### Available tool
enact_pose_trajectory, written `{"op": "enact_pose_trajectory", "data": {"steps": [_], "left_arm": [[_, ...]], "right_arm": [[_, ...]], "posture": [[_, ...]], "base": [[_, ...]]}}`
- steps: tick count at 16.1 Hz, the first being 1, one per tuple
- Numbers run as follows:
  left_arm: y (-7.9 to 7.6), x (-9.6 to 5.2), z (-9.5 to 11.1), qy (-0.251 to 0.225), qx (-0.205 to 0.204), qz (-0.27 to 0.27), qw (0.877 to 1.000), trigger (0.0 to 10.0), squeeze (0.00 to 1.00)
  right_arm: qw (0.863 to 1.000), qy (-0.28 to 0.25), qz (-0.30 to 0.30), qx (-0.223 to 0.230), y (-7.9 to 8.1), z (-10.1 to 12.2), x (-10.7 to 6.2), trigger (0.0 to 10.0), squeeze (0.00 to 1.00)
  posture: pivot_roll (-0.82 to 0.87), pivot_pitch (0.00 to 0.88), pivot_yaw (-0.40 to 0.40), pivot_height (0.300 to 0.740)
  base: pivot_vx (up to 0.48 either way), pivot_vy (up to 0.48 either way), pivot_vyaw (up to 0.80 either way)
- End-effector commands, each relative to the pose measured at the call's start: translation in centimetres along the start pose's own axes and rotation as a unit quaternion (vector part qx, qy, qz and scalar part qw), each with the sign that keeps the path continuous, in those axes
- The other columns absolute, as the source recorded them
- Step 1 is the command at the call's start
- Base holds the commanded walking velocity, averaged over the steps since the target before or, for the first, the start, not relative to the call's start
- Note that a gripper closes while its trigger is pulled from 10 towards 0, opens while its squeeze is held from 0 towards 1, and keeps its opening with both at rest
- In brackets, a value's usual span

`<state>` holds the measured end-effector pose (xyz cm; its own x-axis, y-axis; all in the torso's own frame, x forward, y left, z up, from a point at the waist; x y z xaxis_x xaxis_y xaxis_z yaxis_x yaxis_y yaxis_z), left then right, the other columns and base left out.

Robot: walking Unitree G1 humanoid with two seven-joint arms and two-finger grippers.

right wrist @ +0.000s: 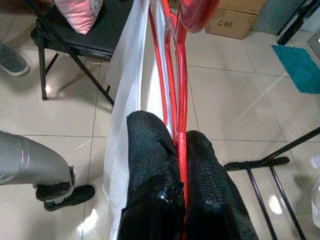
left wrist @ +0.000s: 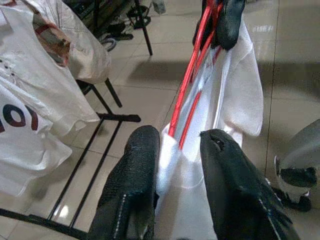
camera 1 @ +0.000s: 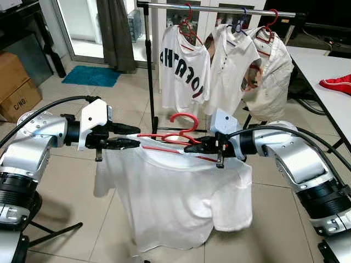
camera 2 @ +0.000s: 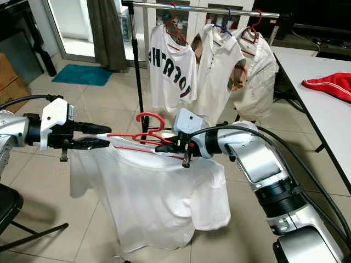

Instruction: Hang hanger

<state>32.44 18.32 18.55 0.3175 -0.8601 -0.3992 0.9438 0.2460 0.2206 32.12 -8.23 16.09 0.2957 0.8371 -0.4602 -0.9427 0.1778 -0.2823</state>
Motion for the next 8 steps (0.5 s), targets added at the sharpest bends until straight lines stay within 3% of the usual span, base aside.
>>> {"op": "enact_pose_trajectory", "data": {"steps": [1,6,7,8], "left_arm": [[0.2,-0.5,0.9,-0.014,0.007,0.006,1.000,10.0,1.00],[1.5,-1.3,3.8,-0.104,-0.006,0.064,0.992,10.0,1.00],[1.9,-1.6,4.0,-0.112,-0.001,0.097,0.989,10.0,1.00],[2.2,-1.6,2.8,-0.088,-0.020,0.146,0.985,10.0,1.00]], "right_arm": [[1.000,-0.012,-0.014,0.008,-0.3,0.2,-0.5,0.0,0.00],[0.999,-0.012,-0.037,0.036,0.5,-1.2,-0.2,0.0,0.00],[0.997,-0.019,-0.060,0.046,0.6,-1.6,0.0,0.0,0.00],[0.989,-0.037,-0.124,0.074,0.3,-2.4,0.2,0.0,0.00]], "posture": [[-0.09,0.000,-0.024,0.740],[-0.09,0.000,-0.022,0.740],[-0.09,0.000,-0.024,0.740],[-0.08,0.000,-0.030,0.740]], "base": [[0.000,0.000,0.00],[0.000,0.000,0.00],[0.000,0.000,0.00],[0.000,0.000,0.00]]}}
Point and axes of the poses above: a point about 5 cm out from each wrist's last joint towards the gripper, its own x axis pointing out of the wrist towards the gripper, its own z axis along the axis of the wrist's last joint, y = z × x, the point moved 4 cm from there along x, pointing out of the wrist towards the gripper, and after that the axes turned 5 degrees about -x, right-handed, at the moved point
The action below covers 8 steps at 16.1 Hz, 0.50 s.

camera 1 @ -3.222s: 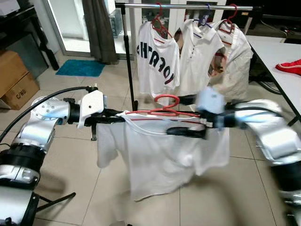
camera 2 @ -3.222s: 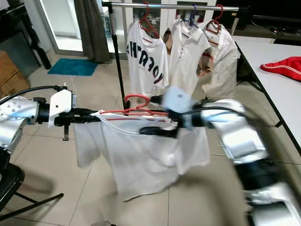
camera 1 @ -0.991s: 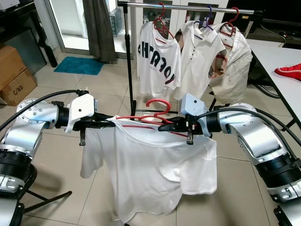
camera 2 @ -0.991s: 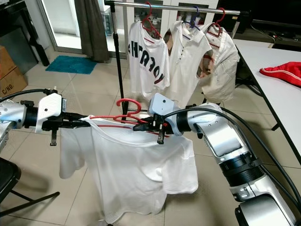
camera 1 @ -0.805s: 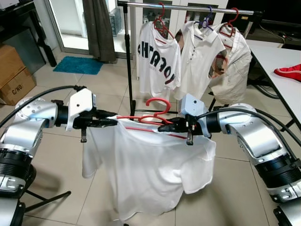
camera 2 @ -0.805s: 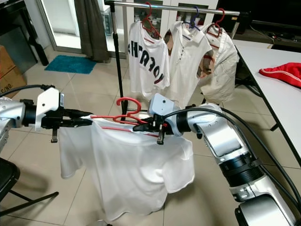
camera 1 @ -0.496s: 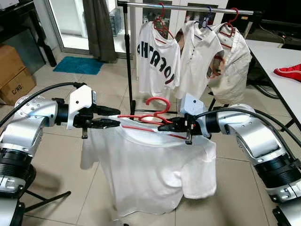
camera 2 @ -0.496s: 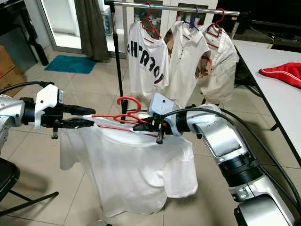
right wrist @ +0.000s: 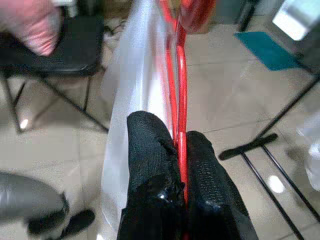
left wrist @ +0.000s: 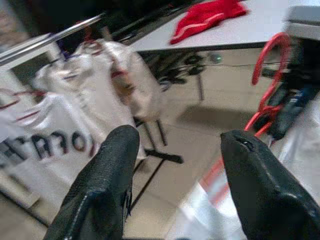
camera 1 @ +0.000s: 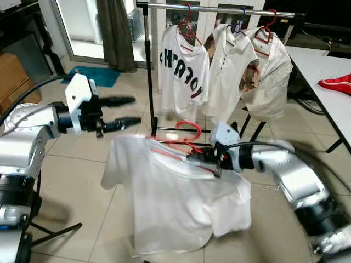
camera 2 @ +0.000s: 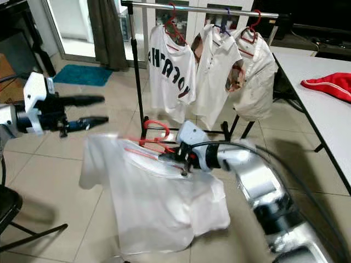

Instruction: Hang hanger

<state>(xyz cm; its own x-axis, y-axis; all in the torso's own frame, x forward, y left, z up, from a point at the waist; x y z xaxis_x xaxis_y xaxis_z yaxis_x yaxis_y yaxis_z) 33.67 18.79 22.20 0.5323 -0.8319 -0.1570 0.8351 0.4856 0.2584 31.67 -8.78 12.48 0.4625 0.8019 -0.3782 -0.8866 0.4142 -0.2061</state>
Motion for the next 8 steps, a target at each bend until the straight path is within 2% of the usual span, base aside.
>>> {"op": "enact_pose_trajectory", "data": {"steps": [1,2,3,4,5,6,7,8], "left_arm": [[0.2,-0.1,-0.5,0.016,-0.004,0.028,0.999,10.0,1.00],[-0.5,-0.1,-0.8,0.001,-0.021,0.046,0.999,10.0,0.75],[-1.3,0.0,-1.3,-0.009,-0.037,0.066,0.997,10.0,0.41],[-1.7,0.3,-1.8,-0.009,-0.053,0.084,0.995,10.0,0.33],[-2.5,1.1,-2.7,-0.026,-0.077,0.149,0.986,10.0,0.00],[-2.8,1.8,-3.6,-0.030,-0.097,0.211,0.972,10.0,0.00],[-3.2,2.4,-4.3,-0.022,-0.105,0.242,0.964,10.0,0.00],[-3.4,2.6,-4.6,-0.020,-0.108,0.255,0.961,10.0,0.00]], "right_arm": [[0.998,-0.026,-0.049,-0.002,-1.1,0.8,-0.6,0.0,0.00],[0.996,-0.032,-0.083,0.027,-0.9,-0.2,-0.7,0.0,0.00],[0.991,-0.032,-0.124,0.051,-0.9,-1.2,-0.8,0.0,0.00],[0.984,-0.043,-0.154,0.073,-1.0,-1.6,-0.9,0.0,0.00],[0.958,-0.079,-0.239,0.138,-1.6,-2.1,-1.3,0.0,0.00],[0.931,-0.082,-0.307,0.180,-2.2,-3.2,-1.9,0.0,0.00],[0.918,-0.078,-0.339,0.190,-2.6,-3.7,-2.2,0.0,0.00],[0.913,-0.078,-0.352,0.190,-2.7,-3.8,-2.5,0.0,0.00]], "posture": [[-0.07,0.000,-0.031,0.740],[-0.07,0.000,-0.033,0.740],[-0.07,0.000,-0.033,0.740],[-0.07,0.000,-0.030,0.740],[-0.07,0.000,-0.029,0.740],[-0.06,0.000,-0.032,0.740],[-0.06,0.000,-0.034,0.740],[-0.06,0.000,-0.034,0.740]], "base": [[0.000,0.000,0.00],[0.000,0.000,0.00],[0.000,0.000,0.00],[0.000,0.000,0.00],[0.000,0.000,0.00],[0.000,0.000,0.00],[0.000,0.000,0.00],[0.000,0.000,0.00]]}}
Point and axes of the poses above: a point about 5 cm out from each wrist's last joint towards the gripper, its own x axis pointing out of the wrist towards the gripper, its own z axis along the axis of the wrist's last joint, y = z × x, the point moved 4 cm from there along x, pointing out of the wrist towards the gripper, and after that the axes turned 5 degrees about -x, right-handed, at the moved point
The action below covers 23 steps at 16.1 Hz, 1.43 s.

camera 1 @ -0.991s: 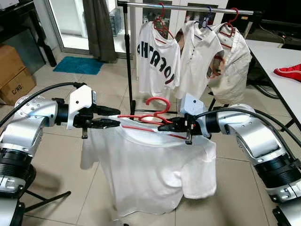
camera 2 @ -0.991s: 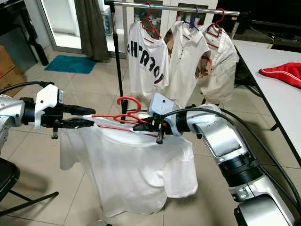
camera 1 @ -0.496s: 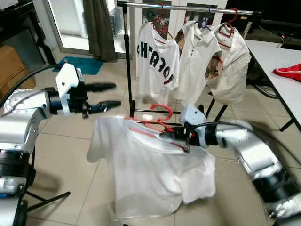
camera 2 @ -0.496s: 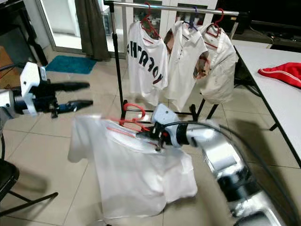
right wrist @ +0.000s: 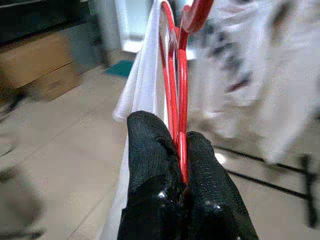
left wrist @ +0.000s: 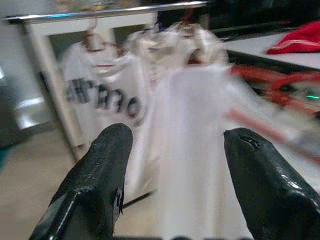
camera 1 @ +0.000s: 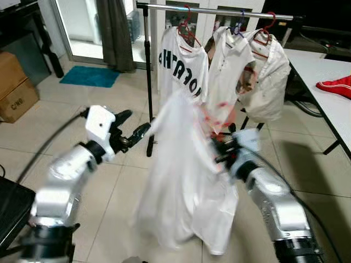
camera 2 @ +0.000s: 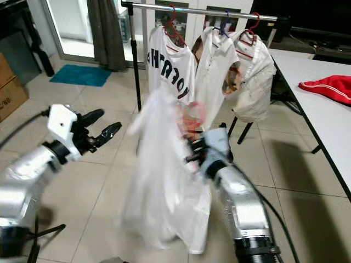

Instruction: Hang hanger

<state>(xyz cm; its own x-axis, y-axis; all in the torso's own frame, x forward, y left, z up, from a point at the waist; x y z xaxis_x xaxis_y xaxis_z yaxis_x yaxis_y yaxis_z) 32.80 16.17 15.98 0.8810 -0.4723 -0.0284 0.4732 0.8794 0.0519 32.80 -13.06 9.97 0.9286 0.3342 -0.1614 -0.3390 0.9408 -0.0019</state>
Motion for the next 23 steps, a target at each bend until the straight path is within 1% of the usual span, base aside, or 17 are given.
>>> {"op": "enact_pose_trajectory", "data": {"steps": [1,2,3,4,5,6,7,8,10,12,13,14,15,20,21,22,23], "left_arm": [[-0.2,0.1,0.0,0.000,0.001,0.036,0.999,10.0,0.00],[0.0,0.2,-0.3,-0.005,-0.021,0.079,0.997,10.0,0.00],[-0.1,0.2,-0.3,-0.007,-0.024,0.093,0.995,10.0,0.00],[-0.4,0.3,-0.4,-0.006,-0.028,0.101,0.994,10.0,0.00],[-0.6,0.4,-0.6,0.000,-0.025,0.103,0.994,10.0,0.00],[-0.8,0.6,-0.9,0.006,-0.029,0.106,0.994,10.0,0.00],[-1.0,0.9,-1.0,0.011,-0.027,0.107,0.994,10.0,0.00],[-1.1,0.9,-1.1,0.015,-0.024,0.107,0.994,10.0,0.00],[-1.2,1.0,-1.0,0.017,-0.017,0.105,0.994,10.0,0.00],[-1.3,0.9,-0.8,0.018,-0.015,0.106,0.994,10.0,0.00],[-1.3,0.8,-0.9,0.020,-0.012,0.107,0.994,10.0,0.00],[-1.2,0.7,-0.9,0.021,-0.012,0.110,0.994,10.0,0.00],[-1.1,0.6,-1.0,0.022,-0.012,0.113,0.993,10.0,0.00],[-1.4,0.9,-1.1,0.025,-0.013,0.108,0.994,10.0,0.00],[-1.7,1.0,-1.0,0.024,-0.014,0.105,0.994,10.0,0.00],[-1.7,1.0,-1.0,0.024,-0.014,0.104,0.994,10.0,0.00],[-1.6,0.9,-1.0,0.024,-0.014,0.105,0.994,10.0,0.00]], "right_arm": [[0.999,-0.019,-0.035,0.007,-1.2,0.6,-0.1,0.0,0.00],[0.998,-0.029,-0.052,0.025,-1.6,0.8,-0.1,0.0,0.00],[0.997,-0.038,-0.060,0.038,-1.7,1.0,-0.1,0.0,0.00],[0.993,-0.058,-0.078,0.071,-2.1,1.5,-0.1,0.0,0.00],[0.990,-0.072,-0.087,0.085,-2.2,1.8,-0.1,0.0,0.00],[0.988,-0.070,-0.095,0.095,-2.2,1.9,0.0,0.0,0.00],[0.990,-0.061,-0.092,0.091,-2.1,1.7,0.1,6.1,0.00],[0.992,-0.044,-0.086,0.081,-1.7,1.4,0.1,10.0,0.00],[0.994,-0.016,-0.069,0.079,-1.1,0.6,0.1,10.0,0.00],[0.996,0.009,-0.071,0.053,-0.8,0.0,-0.1,10.0,0.00],[0.996,0.012,-0.066,0.054,-0.6,-0.1,-0.1,10.0,0.00],[0.997,0.012,-0.058,0.056,-0.4,-0.1,-0.2,10.0,0.00],[0.997,0.014,-0.038,0.068,0.0,-0.3,-0.4,10.0,0.00],[0.996,0.006,-0.057,0.073,-0.4,0.1,-0.7,10.0,0.00],[0.994,0.004,-0.049,0.095,-0.1,0.1,-0.8,10.0,0.00],[0.994,0.003,-0.049,0.096,-0.1,0.1,-0.8,10.0,0.00],[0.995,0.000,-0.052,0.083,-0.2,0.2,-0.9,10.0,0.00]], "posture": [[-0.07,0.000,-0.031,0.740],[-0.07,0.000,-0.034,0.740],[-0.07,0.000,-0.038,0.740],[-0.07,0.000,-0.041,0.740],[-0.07,0.000,-0.042,0.740],[-0.08,0.000,-0.037,0.740],[-0.09,0.000,-0.027,0.740],[-0.09,0.000,-0.021,0.740],[-0.09,0.000,-0.022,0.740],[-0.09,0.000,-0.028,0.740],[-0.09,0.000,-0.028,0.740],[-0.08,0.000,-0.034,0.740],[-0.09,0.000,-0.033,0.740],[-0.10,0.000,-0.017,0.740],[-0.10,0.000,-0.018,0.740],[-0.10,0.000,-0.018,0.740],[-0.10,0.000,-0.019,0.740]], "base": [[0.000,0.000,0.00],[0.000,0.000,0.00],[0.000,0.000,0.00],[0.247,0.000,0.00],[0.255,0.000,0.00],[0.266,0.000,0.00],[0.270,0.000,0.00],[0.270,0.000,0.00],[0.276,0.000,0.00],[0.332,0.000,0.00],[0.337,0.000,0.00],[0.337,0.000,0.00],[0.341,0.000,0.00],[0.337,0.000,0.00],[0.341,0.000,0.00],[0.341,0.000,0.00],[0.341,0.000,0.00]]}}
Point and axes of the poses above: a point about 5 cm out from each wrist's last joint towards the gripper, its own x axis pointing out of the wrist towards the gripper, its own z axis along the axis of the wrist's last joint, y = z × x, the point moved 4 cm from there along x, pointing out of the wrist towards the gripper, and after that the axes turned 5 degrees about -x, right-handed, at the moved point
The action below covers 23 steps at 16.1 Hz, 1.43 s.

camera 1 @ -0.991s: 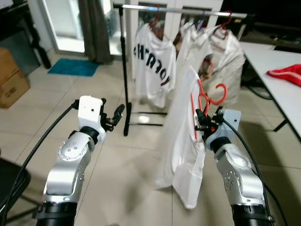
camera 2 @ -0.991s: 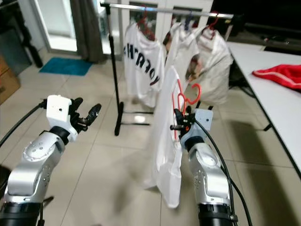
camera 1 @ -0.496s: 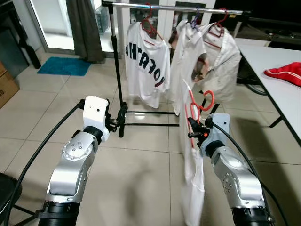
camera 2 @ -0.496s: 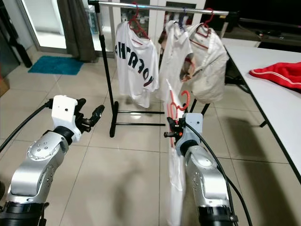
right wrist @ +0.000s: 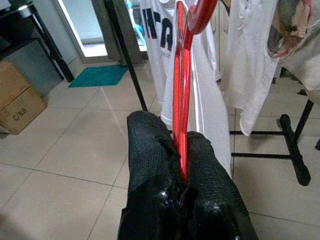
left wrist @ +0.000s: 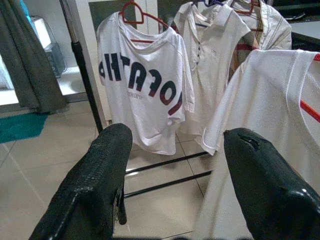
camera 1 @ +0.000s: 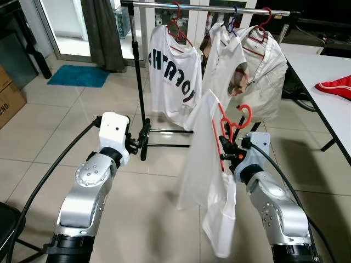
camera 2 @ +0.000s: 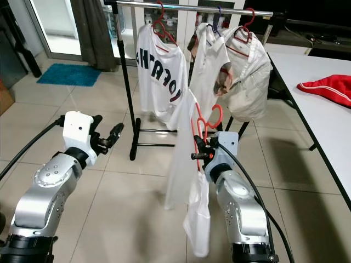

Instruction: Hang hanger

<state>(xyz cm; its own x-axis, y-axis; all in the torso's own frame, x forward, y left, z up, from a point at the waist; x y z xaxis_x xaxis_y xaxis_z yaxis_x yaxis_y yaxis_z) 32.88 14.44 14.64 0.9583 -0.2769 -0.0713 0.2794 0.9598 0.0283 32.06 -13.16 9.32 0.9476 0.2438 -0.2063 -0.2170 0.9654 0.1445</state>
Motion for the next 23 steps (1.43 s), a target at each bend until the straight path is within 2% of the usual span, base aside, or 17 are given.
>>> {"op": "enact_pose_trajectory", "data": {"steps": [1,2,3,6,9,13,15,19,23], "left_arm": [[0.01,-0.11,0.24,-0.003,0.002,0.002,1.000,10.0,0.00],[0.00,-0.11,0.25,-0.003,0.003,0.002,1.000,10.0,0.00],[-0.06,-0.10,0.27,-0.003,0.003,0.002,1.000,10.0,0.00],[-0.13,-0.04,0.22,-0.002,0.004,0.000,1.000,10.0,0.00],[-0.03,-0.14,0.25,-0.002,0.009,0.000,1.000,10.0,0.00],[0.13,-0.35,0.31,-0.002,0.008,0.002,1.000,10.0,0.00],[0.12,-0.37,0.30,-0.001,0.009,0.002,1.000,10.0,0.00],[-0.12,-0.31,0.38,0.000,0.013,-0.005,1.000,10.0,0.00],[-0.19,-0.26,0.37,0.001,0.015,-0.007,1.000,10.0,0.00]], "right_arm": [[0.999,-0.029,-0.010,-0.023,-0.31,1.29,-0.28,10.0,0.00],[0.999,-0.032,-0.014,-0.025,-0.45,1.39,-0.27,10.0,0.00],[0.999,-0.040,-0.012,-0.004,-0.37,1.62,-0.35,10.0,0.00],[0.999,-0.046,-0.018,-0.012,-0.51,1.88,-0.25,10.0,0.00],[0.999,-0.029,-0.013,-0.025,-0.20,1.54,0.00,10.0,0.00],[0.999,-0.019,-0.024,-0.033,-0.57,1.30,0.28,10.0,0.00],[0.999,-0.020,-0.003,-0.044,-0.05,1.46,0.29,10.0,0.00],[0.998,-0.019,-0.008,-0.053,0.08,1.37,0.36,10.0,0.00],[0.999,-0.019,-0.006,-0.038,0.12,1.31,0.27,10.0,0.00]], "posture": [[-0.10,0.000,-0.019,0.740],[-0.10,0.000,-0.019,0.740],[-0.10,0.000,-0.018,0.740],[-0.10,0.000,-0.016,0.740],[-0.09,0.000,-0.018,0.740],[-0.08,0.000,-0.023,0.740],[-0.08,0.000,-0.023,0.740],[-0.08,0.000,-0.022,0.740],[-0.08,0.000,-0.019,0.740]], "base": [[0.337,0.000,0.00],[0.337,0.000,0.00],[0.345,0.000,0.00],[0.341,0.000,0.00],[0.341,0.000,0.00],[0.339,0.000,0.00],[0.341,0.000,0.00],[0.341,0.000,0.71],[0.339,0.000,0.00]]}}
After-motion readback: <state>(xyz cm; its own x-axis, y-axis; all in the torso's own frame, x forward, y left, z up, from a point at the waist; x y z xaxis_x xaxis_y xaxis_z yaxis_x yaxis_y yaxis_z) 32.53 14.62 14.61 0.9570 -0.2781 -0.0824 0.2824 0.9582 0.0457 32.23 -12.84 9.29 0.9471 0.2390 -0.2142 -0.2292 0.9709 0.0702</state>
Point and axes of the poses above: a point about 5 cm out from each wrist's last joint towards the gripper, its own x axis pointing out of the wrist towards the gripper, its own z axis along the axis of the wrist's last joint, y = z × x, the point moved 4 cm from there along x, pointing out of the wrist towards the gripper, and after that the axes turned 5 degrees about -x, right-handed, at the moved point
